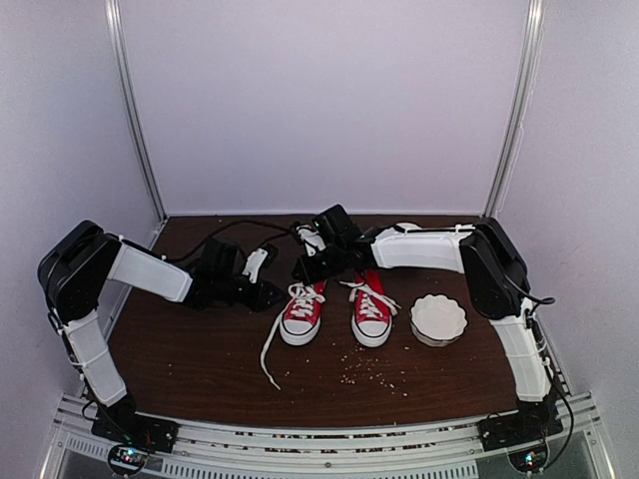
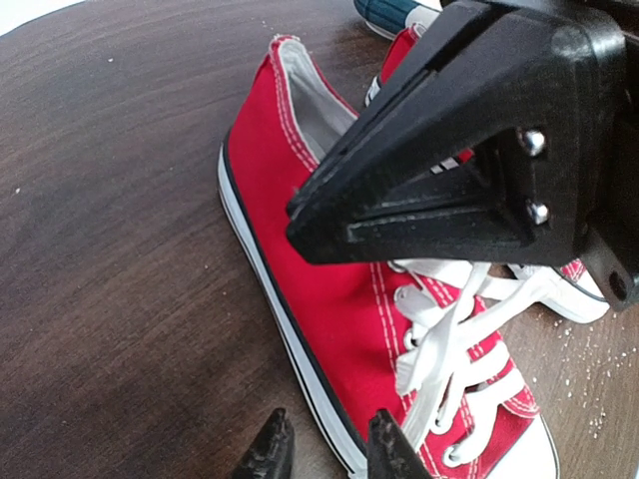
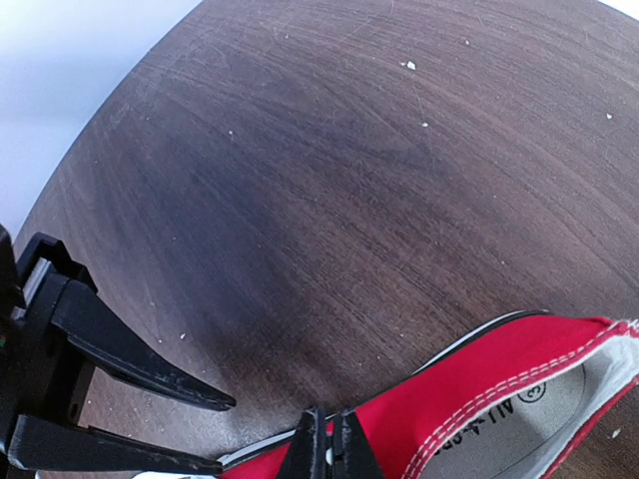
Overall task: Tie the shoes
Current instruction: Pull the crossed shoelace from the shoe.
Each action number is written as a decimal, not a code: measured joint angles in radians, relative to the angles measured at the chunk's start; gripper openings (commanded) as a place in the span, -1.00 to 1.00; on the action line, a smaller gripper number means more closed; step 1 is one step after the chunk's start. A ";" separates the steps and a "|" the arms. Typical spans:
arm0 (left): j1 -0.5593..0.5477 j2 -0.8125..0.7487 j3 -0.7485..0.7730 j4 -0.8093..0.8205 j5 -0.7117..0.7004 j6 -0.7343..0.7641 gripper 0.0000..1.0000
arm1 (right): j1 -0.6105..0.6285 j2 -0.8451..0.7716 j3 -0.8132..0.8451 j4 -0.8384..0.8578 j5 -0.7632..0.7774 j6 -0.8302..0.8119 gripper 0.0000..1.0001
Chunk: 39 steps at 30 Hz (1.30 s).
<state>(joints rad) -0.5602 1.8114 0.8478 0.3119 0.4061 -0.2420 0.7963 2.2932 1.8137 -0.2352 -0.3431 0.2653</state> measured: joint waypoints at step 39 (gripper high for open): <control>-0.418 -0.177 -0.067 -0.518 -0.466 -0.227 -0.19 | -0.024 -0.230 -0.406 0.414 0.019 0.002 -1.00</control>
<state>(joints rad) -0.9787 1.6344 0.7811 -0.2062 -0.0597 -0.4694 0.7723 2.0632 1.4082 0.1791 -0.3237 0.2676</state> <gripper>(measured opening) 0.518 0.007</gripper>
